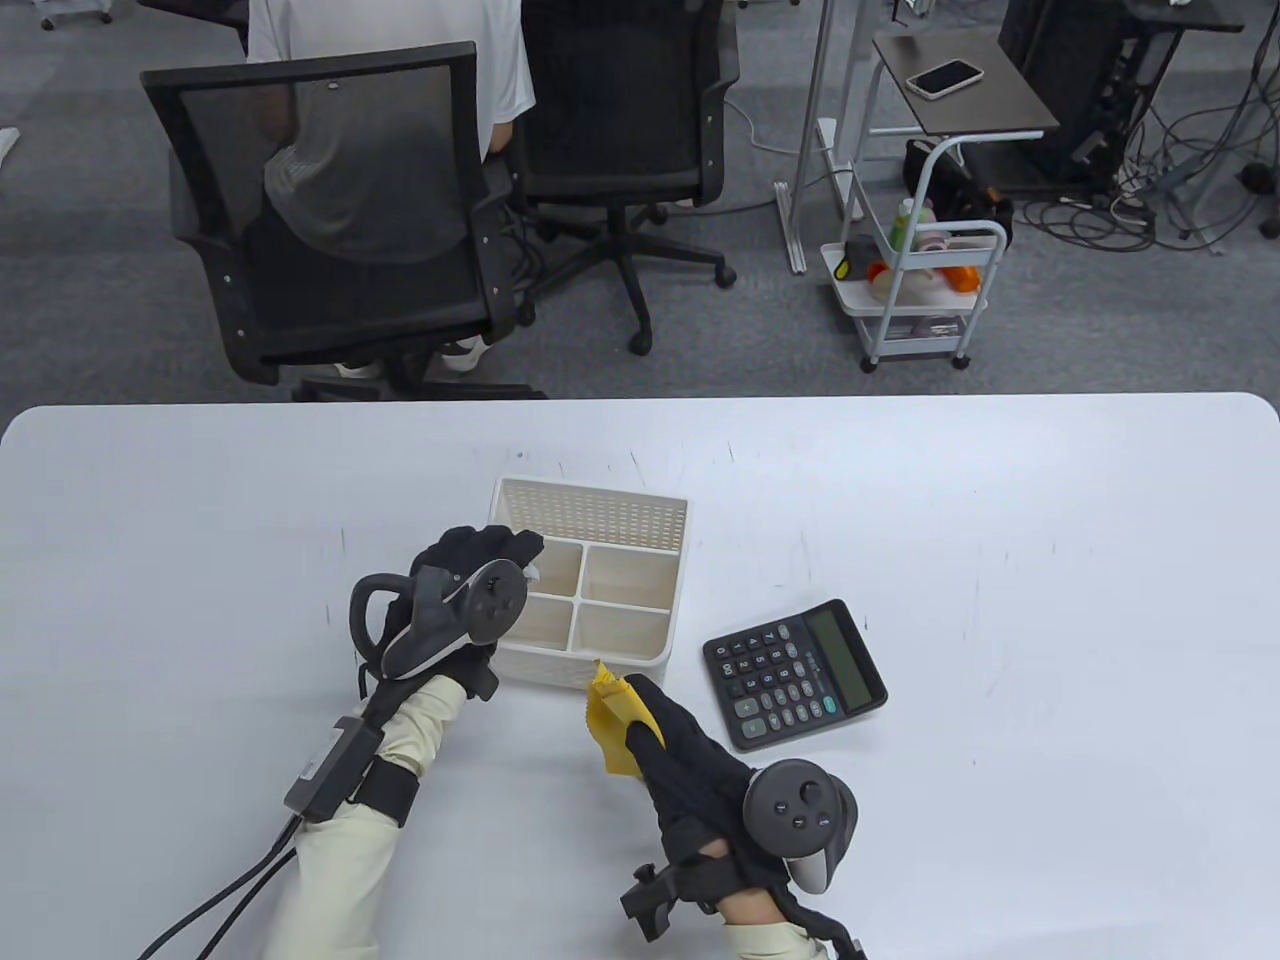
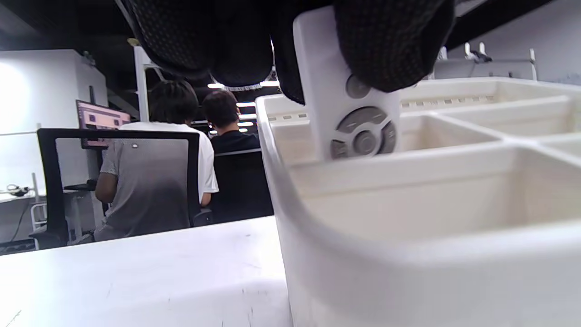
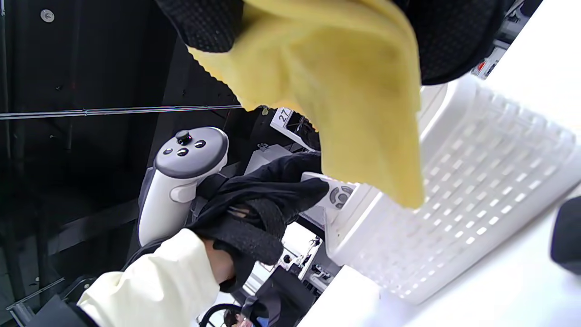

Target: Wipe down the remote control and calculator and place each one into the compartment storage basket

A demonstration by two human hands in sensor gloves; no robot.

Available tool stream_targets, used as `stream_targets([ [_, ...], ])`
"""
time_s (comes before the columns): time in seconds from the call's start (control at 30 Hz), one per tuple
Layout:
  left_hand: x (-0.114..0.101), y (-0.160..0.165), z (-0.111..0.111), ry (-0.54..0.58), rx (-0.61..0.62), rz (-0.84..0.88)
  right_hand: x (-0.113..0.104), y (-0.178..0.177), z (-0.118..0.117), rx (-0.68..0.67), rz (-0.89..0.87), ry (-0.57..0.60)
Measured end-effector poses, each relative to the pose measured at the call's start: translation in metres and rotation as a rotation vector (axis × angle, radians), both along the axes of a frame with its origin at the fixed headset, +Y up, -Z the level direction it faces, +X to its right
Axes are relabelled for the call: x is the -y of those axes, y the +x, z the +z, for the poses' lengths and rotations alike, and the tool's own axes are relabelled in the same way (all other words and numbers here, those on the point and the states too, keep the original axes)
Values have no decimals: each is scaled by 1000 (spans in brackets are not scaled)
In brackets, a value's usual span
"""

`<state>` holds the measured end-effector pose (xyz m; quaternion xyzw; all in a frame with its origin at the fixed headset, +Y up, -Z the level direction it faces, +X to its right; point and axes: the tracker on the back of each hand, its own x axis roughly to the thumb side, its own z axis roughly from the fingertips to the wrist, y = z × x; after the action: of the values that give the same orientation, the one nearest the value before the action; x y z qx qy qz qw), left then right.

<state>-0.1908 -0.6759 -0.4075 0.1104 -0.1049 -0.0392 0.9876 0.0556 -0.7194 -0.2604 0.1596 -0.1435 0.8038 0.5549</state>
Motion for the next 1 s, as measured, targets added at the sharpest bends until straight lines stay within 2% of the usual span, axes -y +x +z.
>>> stream_targets([
  [0.23,18,4,-2,-56,-2,-83,3,5,-1,28,-14,-14],
  [0.53,24,4,3,-85,10,-41,4,2,-2,9,2,-24],
  [0.73,6,-2,22,-47,31,-10,7,8,-7,28,-1,-48],
  [1.0,-26,-13,66,18,74,96,12,12,-11,3,-25,-91],
])
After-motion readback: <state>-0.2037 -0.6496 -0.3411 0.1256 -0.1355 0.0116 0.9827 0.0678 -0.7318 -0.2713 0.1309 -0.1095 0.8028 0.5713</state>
